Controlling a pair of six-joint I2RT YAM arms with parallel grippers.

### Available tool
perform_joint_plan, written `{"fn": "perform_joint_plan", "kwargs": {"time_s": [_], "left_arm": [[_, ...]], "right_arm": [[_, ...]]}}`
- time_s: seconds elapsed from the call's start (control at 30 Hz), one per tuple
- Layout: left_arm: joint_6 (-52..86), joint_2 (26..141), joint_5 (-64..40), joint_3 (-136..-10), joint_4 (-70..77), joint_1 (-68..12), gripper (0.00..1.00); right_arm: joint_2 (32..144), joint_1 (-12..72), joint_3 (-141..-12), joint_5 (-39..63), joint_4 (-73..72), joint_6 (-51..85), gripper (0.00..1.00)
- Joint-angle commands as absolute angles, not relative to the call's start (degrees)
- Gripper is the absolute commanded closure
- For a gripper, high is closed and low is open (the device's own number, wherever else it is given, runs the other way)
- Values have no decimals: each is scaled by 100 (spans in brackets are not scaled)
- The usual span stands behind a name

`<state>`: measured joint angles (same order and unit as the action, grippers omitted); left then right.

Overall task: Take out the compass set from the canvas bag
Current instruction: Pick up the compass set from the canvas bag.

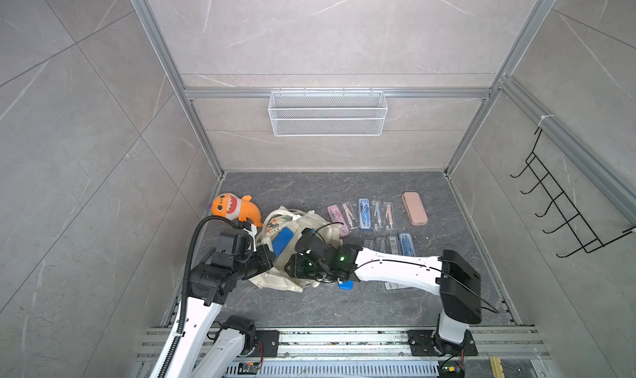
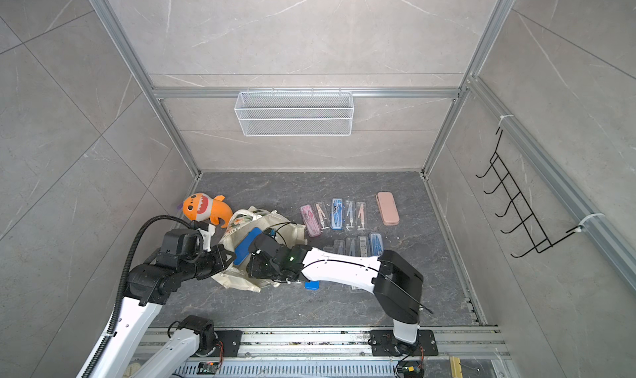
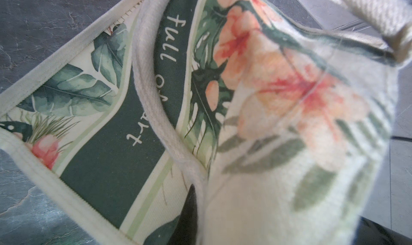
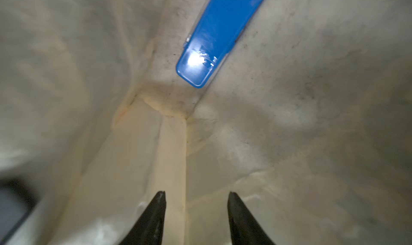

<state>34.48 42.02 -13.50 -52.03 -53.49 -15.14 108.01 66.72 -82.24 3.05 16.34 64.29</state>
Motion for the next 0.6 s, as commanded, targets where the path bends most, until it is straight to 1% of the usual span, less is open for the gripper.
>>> {"fn": "perform_joint_plan", "kwargs": {"time_s": [0.0,0.17,0.27,0.47,0.57], "left_arm": [[3344,4139,-1740,-5229,-5186,-1553,100],[3241,4131,-1883,-5301,-5168,-1565,100],[3180,4113,-1987,-5333,-5107,-1568,100],[3091,4078,-2331,-5302,-4970,-1591,100],[3031,4063,-2518,-5294,-4940,-1606,100]], "right_arm": [[11221,6563,-8679,343,1480,7390,49],[11857,6336,-8943,119,1043,8230,45],[12189,6234,-9146,2,1020,8625,42],[12623,6120,-9507,-311,1449,8909,32],[12760,6075,-9467,-352,1311,8967,29]]}}
